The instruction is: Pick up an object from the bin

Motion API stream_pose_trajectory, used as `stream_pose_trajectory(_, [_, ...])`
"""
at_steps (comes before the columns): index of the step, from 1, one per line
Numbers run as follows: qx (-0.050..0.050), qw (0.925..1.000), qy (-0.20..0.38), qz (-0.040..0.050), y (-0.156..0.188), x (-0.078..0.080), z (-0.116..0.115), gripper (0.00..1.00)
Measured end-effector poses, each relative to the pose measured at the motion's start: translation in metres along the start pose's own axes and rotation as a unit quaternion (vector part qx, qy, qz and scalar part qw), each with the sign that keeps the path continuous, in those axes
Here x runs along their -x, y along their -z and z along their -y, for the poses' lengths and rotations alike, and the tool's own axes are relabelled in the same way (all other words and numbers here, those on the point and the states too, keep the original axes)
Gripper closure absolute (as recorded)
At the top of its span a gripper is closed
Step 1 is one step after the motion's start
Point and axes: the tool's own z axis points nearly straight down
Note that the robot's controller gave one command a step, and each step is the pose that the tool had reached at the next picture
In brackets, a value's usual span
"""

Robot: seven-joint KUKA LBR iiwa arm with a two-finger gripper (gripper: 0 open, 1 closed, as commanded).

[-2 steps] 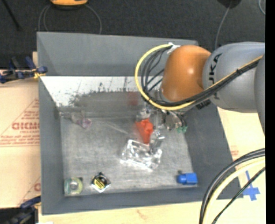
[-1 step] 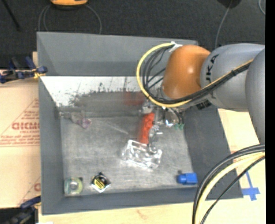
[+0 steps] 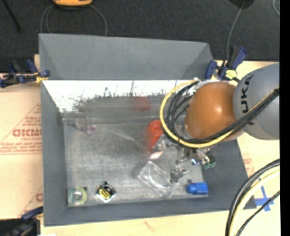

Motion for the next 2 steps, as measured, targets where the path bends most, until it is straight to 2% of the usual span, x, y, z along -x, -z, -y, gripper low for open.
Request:
stream_pose_trajectory(1, [0.007,0.9996,-0.024,-0.0166,-0.039,0.047,0.026,0.00])
stream_pose_trajectory(2, [0.003,0.9999,-0.004,-0.0124,0.020,-0.006,0.034,0.00])
